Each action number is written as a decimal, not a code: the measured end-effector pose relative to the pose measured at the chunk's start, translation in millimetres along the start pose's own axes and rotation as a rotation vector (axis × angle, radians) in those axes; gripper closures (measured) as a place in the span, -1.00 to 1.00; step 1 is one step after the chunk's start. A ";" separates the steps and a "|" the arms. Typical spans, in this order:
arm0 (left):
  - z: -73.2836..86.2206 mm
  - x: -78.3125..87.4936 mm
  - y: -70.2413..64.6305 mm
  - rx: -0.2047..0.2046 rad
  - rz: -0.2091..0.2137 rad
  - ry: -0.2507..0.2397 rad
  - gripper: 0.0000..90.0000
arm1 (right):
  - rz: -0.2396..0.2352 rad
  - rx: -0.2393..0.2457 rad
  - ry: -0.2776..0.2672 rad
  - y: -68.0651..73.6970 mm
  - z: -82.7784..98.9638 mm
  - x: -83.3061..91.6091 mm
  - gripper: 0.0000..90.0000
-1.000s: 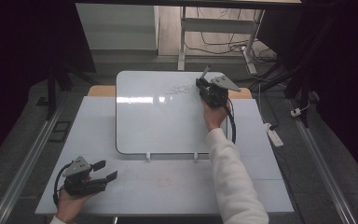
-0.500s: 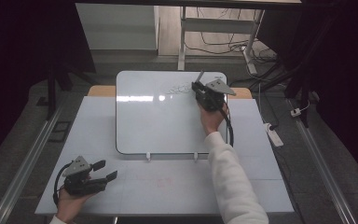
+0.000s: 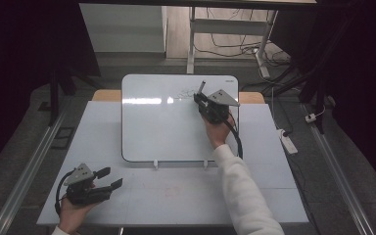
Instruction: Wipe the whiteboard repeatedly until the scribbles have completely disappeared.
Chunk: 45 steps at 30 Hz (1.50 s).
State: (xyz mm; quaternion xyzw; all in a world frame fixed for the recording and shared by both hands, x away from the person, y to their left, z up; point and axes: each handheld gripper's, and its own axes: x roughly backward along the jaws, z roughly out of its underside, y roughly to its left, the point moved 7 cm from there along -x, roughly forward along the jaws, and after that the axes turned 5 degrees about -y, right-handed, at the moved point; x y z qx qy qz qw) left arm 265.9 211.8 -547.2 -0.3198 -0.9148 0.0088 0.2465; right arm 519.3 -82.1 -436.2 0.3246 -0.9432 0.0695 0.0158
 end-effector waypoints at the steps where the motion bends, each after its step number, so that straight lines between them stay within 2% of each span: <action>1: 0.0 0.4 -0.3 0.000 -0.001 -0.002 -0.27 | 0.008 -0.012 -0.005 -3.2 0.1 1.4 0.72; 3: -0.4 1.2 -0.7 0.001 -0.001 -0.005 -0.27 | 0.060 -0.048 -0.032 -14.8 -1.1 5.6 0.72; 5: -0.9 0.9 -0.5 0.001 -0.001 -0.006 -0.27 | 0.078 -0.060 -0.044 -15.8 0.0 6.9 0.72; 7: -1.3 -0.1 -0.9 -0.001 0.000 -0.005 -0.27 | 0.045 -0.048 -0.036 -3.2 2.5 3.5 0.72; 9: -1.2 0.1 -1.9 -0.001 -0.001 -0.006 -0.27 | 0.023 -0.005 -0.022 7.6 3.4 -0.4 0.72; 10: -1.2 1.0 -2.1 -0.005 0.000 -0.008 -0.27 | 0.028 -0.008 -0.026 5.9 2.1 -0.8 0.72; 12: -1.4 2.2 -2.0 -0.001 -0.004 -0.012 -0.27 | 0.082 -0.050 -0.054 -8.6 -1.6 0.9 0.72; 14: -2.1 2.3 -1.2 -0.001 -0.004 -0.016 -0.27 | 0.097 -0.083 -0.062 -14.2 -2.5 1.4 0.72; 15: -2.2 1.8 -0.7 -0.001 -0.003 -0.016 -0.27 | 0.088 -0.070 -0.057 -9.5 -1.9 0.2 0.72; 17: -2.1 0.3 -1.0 0.001 -0.001 -0.012 -0.26 | 0.033 -0.035 -0.037 9.4 0.6 -4.9 0.72; 19: -1.8 0.2 -1.7 -0.005 0.000 -0.008 -0.26 | 0.001 -0.001 -0.021 23.3 2.7 -9.9 0.72; 20: -1.7 0.6 -2.0 -0.009 0.000 -0.009 -0.26 | -0.003 0.001 -0.021 25.1 2.1 -11.6 0.72; 23: -2.1 1.5 -1.9 -0.005 -0.001 -0.012 -0.26 | 0.023 -0.049 -0.043 21.0 -3.1 -15.4 0.72; 24: -2.3 1.3 -1.7 -0.005 -0.002 -0.013 -0.26 | 0.020 -0.048 -0.045 24.0 -3.7 -17.7 0.72; 27: -1.8 0.6 -1.5 -0.004 -0.001 -0.009 -0.26 | -0.039 0.005 -0.019 50.9 -1.6 -29.1 0.72; 29: -1.7 2.1 -1.4 -0.004 -0.004 -0.012 -0.26 | -0.049 0.038 -0.012 58.8 -3.0 -34.2 0.72; 30: -1.8 3.4 -1.0 -0.005 -0.006 -0.015 -0.26 | -0.040 0.029 -0.017 55.1 -4.6 -34.8 0.72; 33: -2.2 5.3 0.3 0.003 -0.008 -0.024 -0.26 | 0.069 -0.011 -0.045 29.1 -9.5 -28.0 0.72; 34: -2.2 5.2 0.6 0.003 -0.008 -0.024 -0.26 | 0.073 -0.030 -0.048 26.1 -9.9 -26.7 0.72; 35: -2.3 5.0 0.7 0.003 -0.007 -0.023 -0.26 | 0.076 -0.021 -0.048 28.2 -9.9 -26.8 0.72; 38: -2.8 3.8 0.0 0.001 -0.007 -0.021 -0.26 | 0.003 0.005 -0.027 54.7 -5.9 -35.7 0.72; 40: -2.4 3.5 -1.1 -0.005 -0.005 -0.018 -0.26 | -0.015 0.021 -0.022 64.4 -4.9 -39.5 0.72; 41: -2.4 3.7 -1.5 -0.005 -0.004 -0.018 -0.26 | -0.018 0.011 -0.020 62.5 -5.4 -39.7 0.72; 43: -3.0 4.5 -1.8 -0.002 -0.006 -0.024 -0.26 | 0.041 0.000 -0.035 48.5 -9.2 -36.5 0.72; 44: -3.2 4.6 -1.7 -0.001 -0.005 -0.026 -0.26 | 0.052 -0.030 -0.044 41.7 -11.0 -35.3 0.72; 45: -3.3 4.3 -1.4 0.000 -0.004 -0.026 -0.26 | 0.057 -0.040 -0.046 39.1 -11.9 -35.2 0.72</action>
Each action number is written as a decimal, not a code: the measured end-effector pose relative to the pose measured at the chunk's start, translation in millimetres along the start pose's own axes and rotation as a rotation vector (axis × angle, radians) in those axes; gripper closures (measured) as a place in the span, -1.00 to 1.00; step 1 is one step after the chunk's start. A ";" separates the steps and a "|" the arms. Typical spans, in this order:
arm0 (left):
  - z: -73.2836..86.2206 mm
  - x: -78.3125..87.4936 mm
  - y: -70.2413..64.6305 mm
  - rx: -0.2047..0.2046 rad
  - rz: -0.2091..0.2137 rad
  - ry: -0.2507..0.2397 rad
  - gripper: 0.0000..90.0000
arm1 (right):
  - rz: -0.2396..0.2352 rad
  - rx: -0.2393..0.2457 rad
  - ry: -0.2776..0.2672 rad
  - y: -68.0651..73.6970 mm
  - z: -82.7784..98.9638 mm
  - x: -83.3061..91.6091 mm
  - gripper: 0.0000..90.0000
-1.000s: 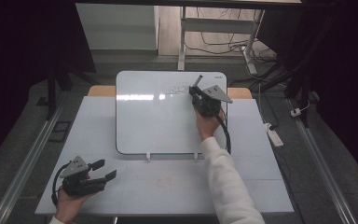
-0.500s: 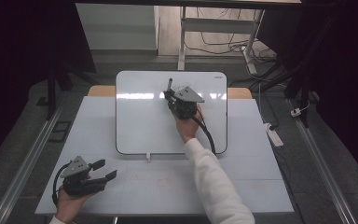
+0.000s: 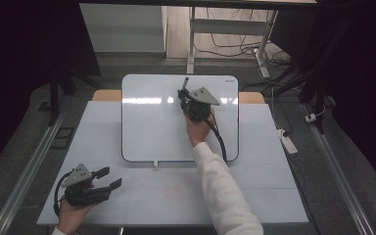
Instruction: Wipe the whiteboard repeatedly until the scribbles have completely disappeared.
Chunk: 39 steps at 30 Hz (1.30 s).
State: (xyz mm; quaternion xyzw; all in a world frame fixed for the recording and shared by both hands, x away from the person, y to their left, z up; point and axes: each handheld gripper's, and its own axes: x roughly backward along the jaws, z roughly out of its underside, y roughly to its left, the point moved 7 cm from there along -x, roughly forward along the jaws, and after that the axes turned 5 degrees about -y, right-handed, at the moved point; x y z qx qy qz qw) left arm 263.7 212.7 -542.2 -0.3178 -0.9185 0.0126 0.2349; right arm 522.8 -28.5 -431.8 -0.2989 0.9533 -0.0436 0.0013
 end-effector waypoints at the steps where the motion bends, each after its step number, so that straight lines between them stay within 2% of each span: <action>1: 0.1 -0.6 0.3 -0.001 0.002 0.002 -0.26 | -0.002 0.006 0.001 3.1 0.4 -0.9 0.72; 3: 0.2 -1.4 0.5 -0.002 0.003 0.005 -0.26 | -0.072 0.013 0.011 21.7 5.5 -5.1 0.72; 5: -0.2 -0.7 0.2 -0.003 0.002 0.000 -0.26 | -0.101 0.057 0.021 33.8 9.8 -7.3 0.72; 6: -0.1 0.2 0.2 -0.004 0.001 -0.002 -0.26 | -0.105 0.056 0.021 31.2 9.4 -7.3 0.72; 10: -0.5 2.4 1.6 0.002 -0.001 -0.009 -0.26 | 0.002 0.008 -0.014 -3.1 -1.4 -1.6 0.72; 12: -0.7 1.5 2.2 0.003 -0.001 -0.009 -0.26 | -0.007 0.015 -0.008 -1.6 -0.3 -0.7 0.72; 13: -0.5 0.7 2.4 0.002 -0.001 -0.007 -0.26 | -0.041 0.015 0.003 5.8 2.3 -1.0 0.72; 14: -0.4 0.1 2.4 0.001 0.000 -0.004 -0.26 | -0.075 0.041 0.014 14.1 5.3 -1.3 0.72; 15: -0.2 -0.2 2.0 0.001 0.001 -0.003 -0.26 | -0.089 0.073 0.024 19.2 7.6 -0.8 0.72; 16: -0.1 0.1 1.6 -0.001 -0.001 -0.003 -0.26 | -0.096 0.078 0.025 18.8 8.3 0.4 0.72; 17: -0.1 0.7 1.3 -0.003 -0.002 -0.003 -0.26 | -0.092 0.065 0.024 13.1 7.8 1.9 0.72; 19: -0.3 1.5 0.9 0.000 -0.002 -0.007 -0.26 | -0.027 0.030 0.009 -7.8 3.6 5.7 0.72; 21: -0.5 1.2 1.2 0.002 -0.004 -0.009 -0.26 | 0.012 -0.010 -0.014 -24.5 -1.8 8.4 0.72; 23: -0.5 0.1 1.0 0.002 -0.002 -0.005 -0.25 | 0.022 -0.029 -0.026 -28.6 -4.1 7.5 0.72; 25: -0.4 -0.5 0.9 0.000 -0.003 -0.003 -0.25 | -0.018 -0.043 -0.018 -18.0 -0.9 3.7 0.72; 27: -0.4 -0.5 1.6 0.003 -0.003 -0.004 -0.25 | -0.080 0.014 0.011 1.8 3.7 0.3 0.72; 28: -0.2 -0.5 2.0 0.005 -0.004 -0.004 -0.25 | -0.100 0.040 0.021 7.7 4.5 -0.7 0.72; 29: 0.0 -0.2 2.2 0.005 -0.005 -0.004 -0.25 | -0.104 0.053 0.028 8.0 3.9 -1.2 0.72; 30: 0.1 0.3 2.1 0.004 -0.007 -0.005 -0.25 | -0.103 0.045 0.028 3.2 2.1 -1.7 0.72; 33: -0.3 2.1 2.5 0.006 -0.009 -0.012 -0.25 | -0.022 -0.019 -0.007 -30.2 -10.4 0.0 0.72; 35: -0.5 2.3 3.5 0.008 -0.009 -0.013 -0.25 | 0.017 -0.044 -0.013 -48.8 -15.9 2.2 0.72; 37: -0.6 1.6 3.8 0.007 -0.009 -0.013 -0.25 | 0.029 -0.048 -0.015 -58.0 -18.3 3.1 0.72; 39: -0.6 0.7 3.7 0.005 -0.009 -0.011 -0.25 | 0.014 -0.056 -0.017 -54.5 -18.3 2.3 0.72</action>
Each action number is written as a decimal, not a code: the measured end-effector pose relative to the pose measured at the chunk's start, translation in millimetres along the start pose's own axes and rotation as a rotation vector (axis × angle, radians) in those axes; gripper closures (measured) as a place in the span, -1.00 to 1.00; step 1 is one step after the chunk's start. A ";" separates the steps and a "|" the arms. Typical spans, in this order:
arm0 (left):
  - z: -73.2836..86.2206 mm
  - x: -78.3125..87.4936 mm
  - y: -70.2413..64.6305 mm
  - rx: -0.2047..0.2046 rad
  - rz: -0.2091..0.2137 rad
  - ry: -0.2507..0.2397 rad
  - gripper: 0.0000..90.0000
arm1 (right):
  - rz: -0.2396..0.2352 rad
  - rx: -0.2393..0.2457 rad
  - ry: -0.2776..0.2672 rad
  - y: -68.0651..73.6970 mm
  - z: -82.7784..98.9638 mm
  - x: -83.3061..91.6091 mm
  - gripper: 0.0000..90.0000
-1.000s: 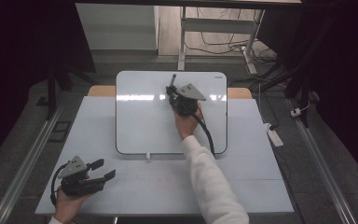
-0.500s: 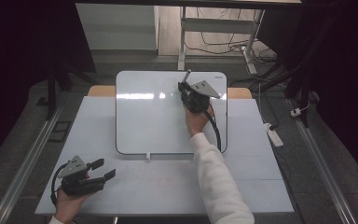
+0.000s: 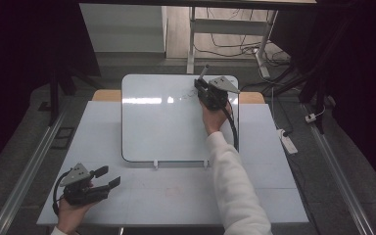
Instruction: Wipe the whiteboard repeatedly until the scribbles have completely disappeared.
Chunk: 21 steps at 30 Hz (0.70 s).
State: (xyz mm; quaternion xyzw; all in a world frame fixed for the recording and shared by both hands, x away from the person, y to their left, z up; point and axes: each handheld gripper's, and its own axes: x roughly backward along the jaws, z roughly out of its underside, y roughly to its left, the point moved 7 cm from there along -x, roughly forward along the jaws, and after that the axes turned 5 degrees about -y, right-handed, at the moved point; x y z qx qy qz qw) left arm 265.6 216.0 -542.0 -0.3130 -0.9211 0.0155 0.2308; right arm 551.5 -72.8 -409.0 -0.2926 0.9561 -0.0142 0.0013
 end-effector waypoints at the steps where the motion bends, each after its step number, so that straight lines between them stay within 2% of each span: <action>1: 0.0 -0.3 -0.1 0.000 0.000 0.000 -0.25 | -0.031 -0.001 0.009 7.8 2.7 -1.3 0.72; 4: -0.1 -0.2 -0.6 -0.001 -0.001 0.000 -0.24 | -0.134 0.042 0.044 38.6 13.0 -7.2 0.72; 5: 0.0 0.2 -0.7 -0.001 -0.001 -0.001 -0.24 | -0.144 0.061 0.047 43.8 14.2 -8.5 0.72; 6: 0.2 0.7 -0.6 0.000 -0.002 -0.002 -0.24 | -0.136 0.072 0.046 43.4 13.5 -9.5 0.72; 7: 0.2 1.3 -0.4 0.001 -0.005 -0.003 -0.24 | -0.118 0.061 0.035 38.3 11.4 -10.3 0.72; 10: -0.4 2.5 0.4 0.003 -0.007 -0.010 -0.24 | -0.027 0.006 -0.006 12.5 2.8 -8.1 0.72; 11: -0.4 2.2 0.7 0.003 -0.006 -0.009 -0.24 | -0.027 -0.018 -0.011 9.9 2.3 -7.0 0.72; 12: -0.4 1.8 0.8 0.002 -0.005 -0.008 -0.24 | -0.035 -0.015 -0.008 12.7 3.4 -6.0 0.72; 15: -0.1 0.4 0.9 0.000 -0.003 -0.004 -0.24 | -0.135 0.076 0.048 40.5 14.9 -5.0 0.72; 16: 0.0 0.7 0.4 -0.001 -0.003 -0.003 -0.24 | -0.141 0.105 0.051 43.9 16.5 -4.2 0.72; 17: 0.1 1.4 0.0 -0.001 -0.004 -0.004 -0.24 | -0.138 0.099 0.049 41.2 15.9 -3.4 0.72; 18: 0.1 2.3 -0.3 -0.002 -0.006 -0.006 -0.24 | -0.110 0.084 0.040 32.5 13.4 -2.4 0.72; 21: -0.5 3.3 -0.2 0.004 -0.009 -0.014 -0.24 | 0.010 0.015 -0.002 -6.7 2.5 4.0 0.72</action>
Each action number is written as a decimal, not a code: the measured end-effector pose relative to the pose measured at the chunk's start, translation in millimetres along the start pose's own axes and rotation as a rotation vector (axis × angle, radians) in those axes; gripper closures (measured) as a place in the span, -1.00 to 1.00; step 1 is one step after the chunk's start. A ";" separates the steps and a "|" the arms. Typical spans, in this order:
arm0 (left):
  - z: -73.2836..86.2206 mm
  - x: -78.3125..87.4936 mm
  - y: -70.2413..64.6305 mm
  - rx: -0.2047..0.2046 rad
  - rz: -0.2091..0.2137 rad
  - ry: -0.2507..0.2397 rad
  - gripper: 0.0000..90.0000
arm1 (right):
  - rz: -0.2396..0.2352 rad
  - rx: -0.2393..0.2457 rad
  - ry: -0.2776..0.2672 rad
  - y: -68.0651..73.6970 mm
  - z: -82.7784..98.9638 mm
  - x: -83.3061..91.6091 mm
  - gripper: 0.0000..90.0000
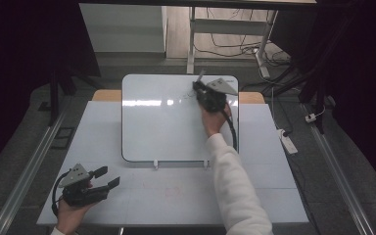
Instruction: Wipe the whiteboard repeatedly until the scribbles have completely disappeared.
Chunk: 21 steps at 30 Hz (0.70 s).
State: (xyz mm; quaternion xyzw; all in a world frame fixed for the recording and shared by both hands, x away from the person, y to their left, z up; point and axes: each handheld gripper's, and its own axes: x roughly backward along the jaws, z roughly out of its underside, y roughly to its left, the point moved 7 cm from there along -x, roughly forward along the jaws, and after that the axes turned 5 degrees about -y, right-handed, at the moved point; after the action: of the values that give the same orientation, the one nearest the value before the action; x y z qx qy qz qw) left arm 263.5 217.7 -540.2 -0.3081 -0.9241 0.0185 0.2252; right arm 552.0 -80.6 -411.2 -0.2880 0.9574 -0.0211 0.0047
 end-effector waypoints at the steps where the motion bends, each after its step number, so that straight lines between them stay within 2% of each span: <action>1: 0.1 -0.6 0.4 0.000 0.001 0.002 -0.24 | 0.017 -0.017 -0.004 -8.3 -2.1 2.2 0.72; 3: 0.5 -2.6 0.9 -0.001 0.003 0.008 -0.24 | 0.007 -0.012 -0.001 -8.4 -1.7 4.3 0.72; 7: 0.7 -4.5 -0.2 -0.007 0.006 0.017 -0.24 | -0.130 0.034 0.038 28.0 12.8 2.6 0.72; 8: 0.7 -4.1 -0.7 -0.007 0.005 0.015 -0.24 | -0.140 0.058 0.041 32.8 14.9 2.2 0.72; 9: 0.8 -3.5 -0.9 -0.008 0.003 0.014 -0.24 | -0.134 0.063 0.039 31.8 14.6 2.1 0.72; 12: 0.5 -1.8 -0.7 -0.001 -0.001 0.005 -0.24 | -0.019 -0.015 -0.017 6.1 5.2 3.4 0.72; 13: 0.2 -1.8 -0.4 -0.002 -0.001 0.003 -0.24 | -0.003 -0.041 -0.030 0.2 3.1 3.5 0.72; 14: 0.1 -2.0 0.3 -0.004 -0.002 0.005 -0.24 | 0.001 -0.050 -0.031 0.2 3.2 2.8 0.72; 15: 0.0 -2.6 0.7 -0.004 -0.001 0.006 -0.24 | -0.020 -0.042 -0.025 6.9 5.1 1.5 0.72; 16: 0.2 -3.4 1.1 -0.003 0.000 0.008 -0.24 | -0.061 -0.017 -0.011 19.1 8.7 -0.3 0.72; 18: 0.6 -4.4 1.2 -0.004 0.001 0.012 -0.24 | -0.139 0.056 0.020 46.4 17.3 -3.3 0.72; 19: 0.8 -4.1 1.0 -0.006 0.003 0.013 -0.24 | -0.157 0.088 0.031 54.1 19.9 -3.7 0.72; 20: 1.0 -3.5 0.7 -0.007 0.003 0.013 -0.24 | -0.154 0.098 0.031 54.5 19.9 -3.1 0.72; 21: 1.1 -2.7 0.3 -0.005 0.002 0.009 -0.24 | -0.137 0.079 0.022 48.5 18.1 -2.2 0.72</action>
State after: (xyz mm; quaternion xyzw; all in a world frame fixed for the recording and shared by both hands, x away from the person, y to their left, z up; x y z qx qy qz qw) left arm 265.1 216.5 -542.3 -0.3096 -0.9229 0.0148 0.2286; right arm 527.4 -39.7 -431.5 -0.3520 0.9339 -0.0621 0.0041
